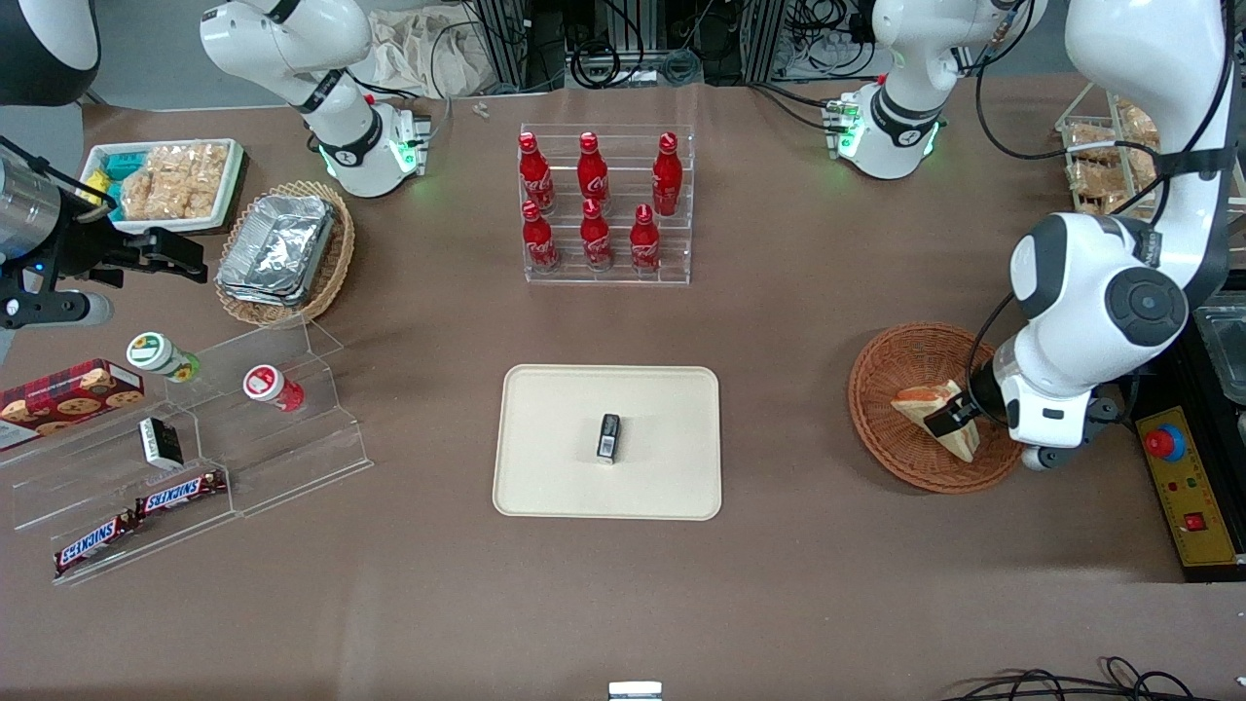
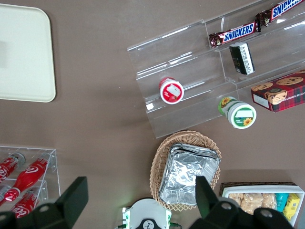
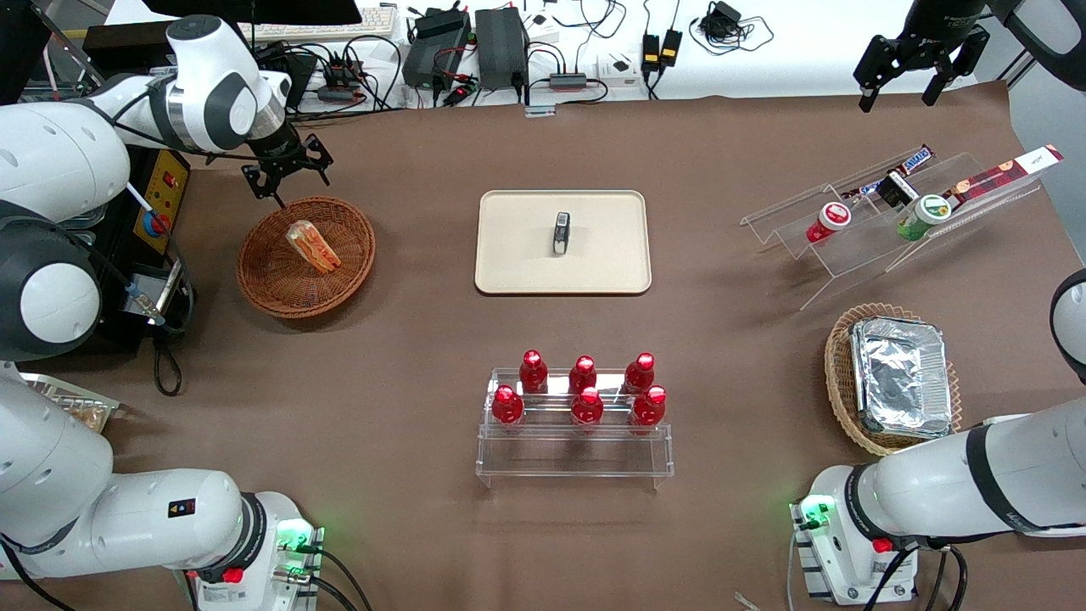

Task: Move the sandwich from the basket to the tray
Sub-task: 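Lower the open left gripper around the sandwich in the basket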

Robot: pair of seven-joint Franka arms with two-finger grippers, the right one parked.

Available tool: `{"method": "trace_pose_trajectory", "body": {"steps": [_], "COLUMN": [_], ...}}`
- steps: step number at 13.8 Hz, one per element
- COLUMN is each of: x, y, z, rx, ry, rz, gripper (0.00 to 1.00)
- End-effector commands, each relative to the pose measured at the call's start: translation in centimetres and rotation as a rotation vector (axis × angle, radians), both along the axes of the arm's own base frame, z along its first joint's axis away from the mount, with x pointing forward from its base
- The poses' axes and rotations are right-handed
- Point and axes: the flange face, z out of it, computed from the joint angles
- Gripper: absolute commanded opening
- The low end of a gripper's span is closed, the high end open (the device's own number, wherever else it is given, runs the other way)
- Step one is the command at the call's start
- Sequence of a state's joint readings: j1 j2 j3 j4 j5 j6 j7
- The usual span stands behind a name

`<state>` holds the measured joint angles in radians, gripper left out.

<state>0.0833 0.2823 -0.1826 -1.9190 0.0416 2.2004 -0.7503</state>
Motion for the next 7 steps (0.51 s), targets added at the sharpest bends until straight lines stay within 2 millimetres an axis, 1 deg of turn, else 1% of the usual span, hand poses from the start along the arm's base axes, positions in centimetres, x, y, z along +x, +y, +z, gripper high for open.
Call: {"method": "trace_pose_trajectory", "body": {"steps": [1,4,5,6,7], "x": [0.0,-0.7,-1.1,-1.3,-1.5], "y": [0.4,0.6,1.1,1.8,2.0], "z": [-1.1,-3.3,-4.2,-4.7,-5.2], "rx": [0.014,0.061,0.063,0.065,0.064], "ry": [0.003,0.012,0.012,0.008,0.004], "rz": [0.026,0.007,0.016,0.026,0.028], "gripper": [1.00,1.00,1.00,1.00,1.00]}}
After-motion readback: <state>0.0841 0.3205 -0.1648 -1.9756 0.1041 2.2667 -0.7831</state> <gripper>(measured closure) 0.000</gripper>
